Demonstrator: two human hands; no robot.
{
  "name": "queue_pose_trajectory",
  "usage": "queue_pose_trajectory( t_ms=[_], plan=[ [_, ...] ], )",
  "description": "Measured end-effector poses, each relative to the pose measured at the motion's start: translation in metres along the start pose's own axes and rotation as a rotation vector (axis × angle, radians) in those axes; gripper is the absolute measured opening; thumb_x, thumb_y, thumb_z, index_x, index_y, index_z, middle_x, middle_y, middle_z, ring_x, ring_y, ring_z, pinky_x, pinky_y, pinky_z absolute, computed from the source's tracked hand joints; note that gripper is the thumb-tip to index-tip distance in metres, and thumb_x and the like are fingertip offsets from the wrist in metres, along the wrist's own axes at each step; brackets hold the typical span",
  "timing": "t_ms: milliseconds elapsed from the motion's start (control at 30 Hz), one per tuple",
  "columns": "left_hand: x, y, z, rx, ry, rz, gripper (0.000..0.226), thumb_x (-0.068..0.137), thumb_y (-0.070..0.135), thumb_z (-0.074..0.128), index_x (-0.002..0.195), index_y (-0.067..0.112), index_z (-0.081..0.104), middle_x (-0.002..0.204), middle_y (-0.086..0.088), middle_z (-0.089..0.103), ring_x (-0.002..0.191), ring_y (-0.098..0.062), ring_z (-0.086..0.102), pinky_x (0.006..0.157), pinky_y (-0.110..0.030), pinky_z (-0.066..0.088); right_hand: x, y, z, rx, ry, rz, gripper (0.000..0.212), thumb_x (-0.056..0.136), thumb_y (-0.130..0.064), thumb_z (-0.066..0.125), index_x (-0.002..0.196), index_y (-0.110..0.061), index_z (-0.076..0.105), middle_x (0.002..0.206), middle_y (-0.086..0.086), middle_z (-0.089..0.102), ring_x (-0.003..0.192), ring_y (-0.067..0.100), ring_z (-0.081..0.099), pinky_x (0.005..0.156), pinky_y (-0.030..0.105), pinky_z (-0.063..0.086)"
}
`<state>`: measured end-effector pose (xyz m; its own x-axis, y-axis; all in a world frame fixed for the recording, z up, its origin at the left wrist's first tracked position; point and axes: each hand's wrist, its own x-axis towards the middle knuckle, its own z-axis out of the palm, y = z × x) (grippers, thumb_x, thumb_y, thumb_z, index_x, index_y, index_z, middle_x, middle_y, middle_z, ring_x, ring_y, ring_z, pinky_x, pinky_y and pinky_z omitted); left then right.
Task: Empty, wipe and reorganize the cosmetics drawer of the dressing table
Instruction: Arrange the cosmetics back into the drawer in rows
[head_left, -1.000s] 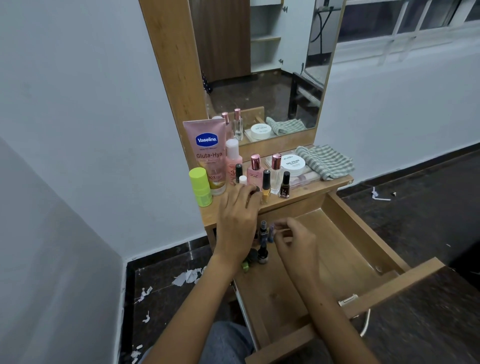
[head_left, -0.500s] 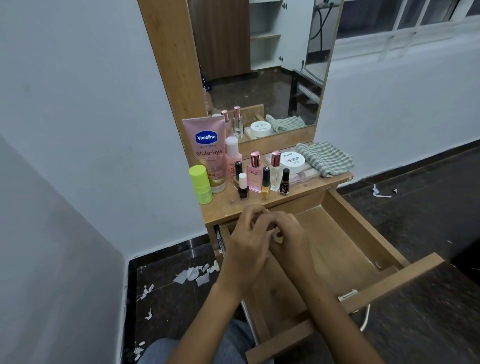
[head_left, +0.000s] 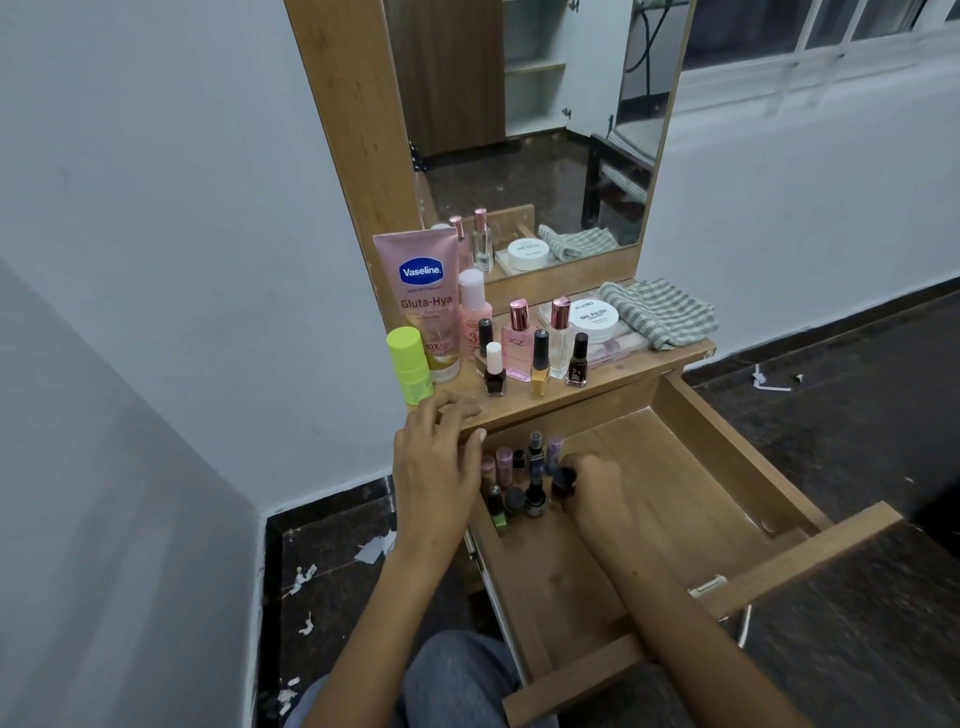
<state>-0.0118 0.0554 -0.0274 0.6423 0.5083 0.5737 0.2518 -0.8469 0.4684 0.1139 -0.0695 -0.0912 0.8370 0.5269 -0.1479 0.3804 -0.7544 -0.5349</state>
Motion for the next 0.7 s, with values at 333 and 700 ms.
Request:
queue_pose_trajectory(
  t_ms=[333, 700],
  plan=[
    [0.015, 0.005, 0.008, 0.052, 0.05, 0.05, 0.038, 0.09, 0.013, 0.061, 0.128, 0.012, 0.057, 0.123, -0.008, 0.055, 0.108, -0.02, 0.05, 0.083, -0.033, 0.045, -0.008, 0.011, 0.0, 0.115, 0.07, -0.031, 0.036, 0.076, 0.004, 0.06, 0.105, -0.016, 0.062, 0.106, 0.005, 0.063, 0.094, 0.019, 0.059, 0.078, 0.036, 0.053],
    [0.052, 0.023, 0.024, 0.239, 0.095, 0.093, 0.041, 0.076, 0.018, 0.077, 0.114, 0.013, 0.066, 0.111, -0.014, 0.058, 0.1, -0.027, 0.049, 0.079, -0.034, 0.046, -0.022, -0.006, -0.015, 0.352, 0.47, -0.278, 0.012, 0.084, -0.013, 0.069, 0.092, -0.022, 0.068, 0.093, -0.009, 0.065, 0.084, 0.003, 0.061, 0.066, 0.028, 0.055]
  ],
)
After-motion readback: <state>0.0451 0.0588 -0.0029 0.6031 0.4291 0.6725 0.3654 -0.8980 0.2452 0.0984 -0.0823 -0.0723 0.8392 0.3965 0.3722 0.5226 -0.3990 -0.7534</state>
